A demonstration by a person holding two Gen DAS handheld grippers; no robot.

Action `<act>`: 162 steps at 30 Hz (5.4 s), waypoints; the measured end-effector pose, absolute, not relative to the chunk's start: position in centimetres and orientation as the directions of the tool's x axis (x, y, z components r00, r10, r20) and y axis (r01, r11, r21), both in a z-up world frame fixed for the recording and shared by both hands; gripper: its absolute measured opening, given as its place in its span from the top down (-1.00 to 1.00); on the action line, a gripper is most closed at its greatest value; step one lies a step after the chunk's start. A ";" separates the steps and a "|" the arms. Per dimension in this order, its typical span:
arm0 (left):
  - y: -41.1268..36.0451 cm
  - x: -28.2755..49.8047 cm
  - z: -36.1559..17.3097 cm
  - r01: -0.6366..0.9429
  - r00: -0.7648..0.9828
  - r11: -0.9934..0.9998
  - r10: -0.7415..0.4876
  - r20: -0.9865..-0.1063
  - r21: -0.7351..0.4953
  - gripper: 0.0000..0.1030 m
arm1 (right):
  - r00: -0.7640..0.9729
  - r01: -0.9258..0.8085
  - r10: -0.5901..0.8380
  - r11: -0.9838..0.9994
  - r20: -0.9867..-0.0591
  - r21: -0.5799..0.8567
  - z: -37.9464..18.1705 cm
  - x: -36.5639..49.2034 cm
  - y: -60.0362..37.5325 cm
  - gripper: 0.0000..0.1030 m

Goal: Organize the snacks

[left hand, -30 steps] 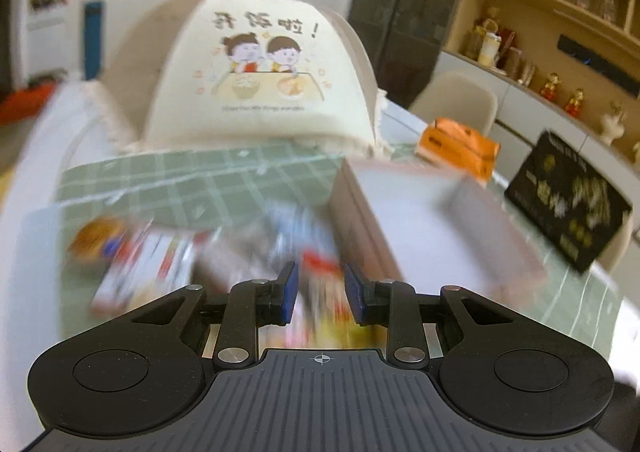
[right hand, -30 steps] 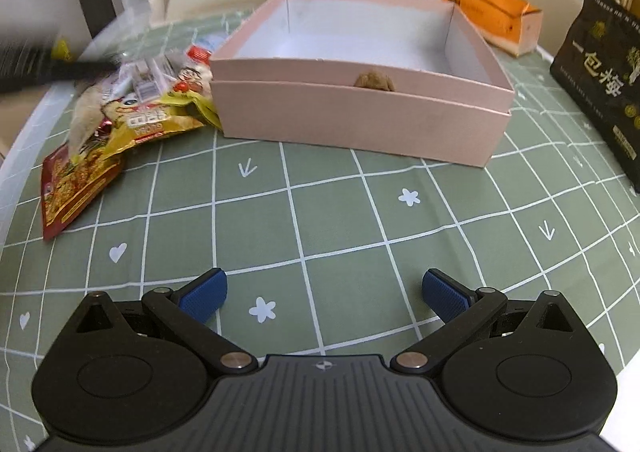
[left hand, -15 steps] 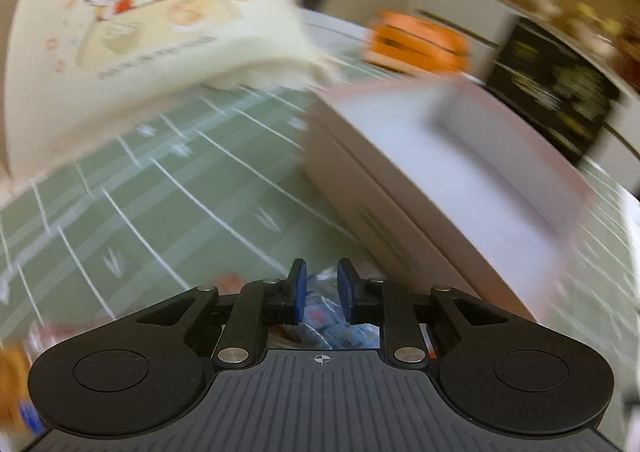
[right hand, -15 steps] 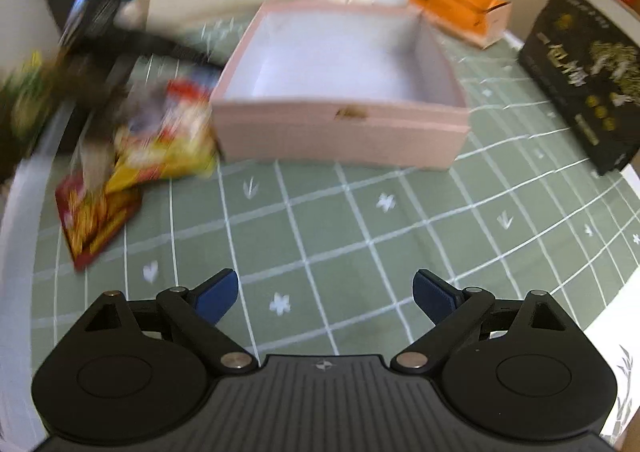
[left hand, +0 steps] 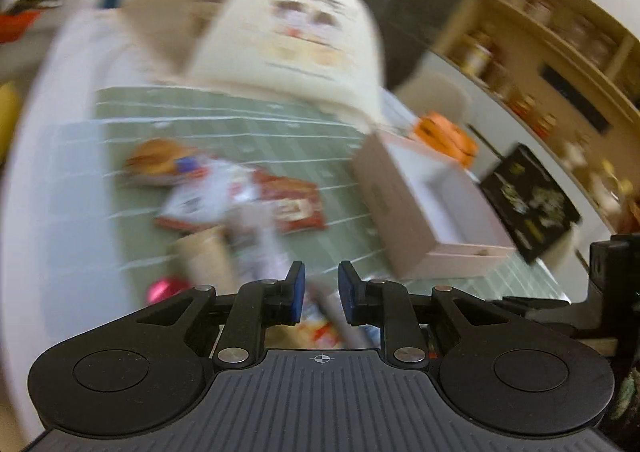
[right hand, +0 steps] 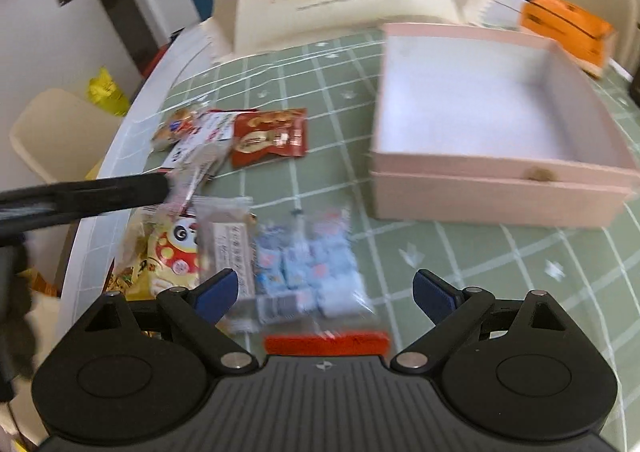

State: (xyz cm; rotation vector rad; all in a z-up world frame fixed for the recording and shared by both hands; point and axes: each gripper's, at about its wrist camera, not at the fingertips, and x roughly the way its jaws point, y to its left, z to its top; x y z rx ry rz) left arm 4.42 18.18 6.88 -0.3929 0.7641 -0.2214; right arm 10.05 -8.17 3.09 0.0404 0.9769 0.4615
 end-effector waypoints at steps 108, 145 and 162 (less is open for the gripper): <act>-0.9 16.4 12.8 0.122 0.765 0.920 -0.326 -0.556 -0.372 -0.17 | 0.620 -0.295 0.330 0.939 -0.712 0.178 11.9 4.7 -27.7 0.08; 19.8 -5.2 4.8 -0.106 0.688 0.903 -0.236 -0.687 -0.417 -0.14 | 0.368 -0.506 0.349 0.853 -0.862 0.129 3.1 23.8 5.0 0.41; 11.0 -2.5 5.8 0.205 0.599 0.945 -0.328 -0.731 -0.255 -0.14 | 0.404 -0.417 0.381 0.886 -0.832 0.204 5.4 7.5 -8.5 -0.30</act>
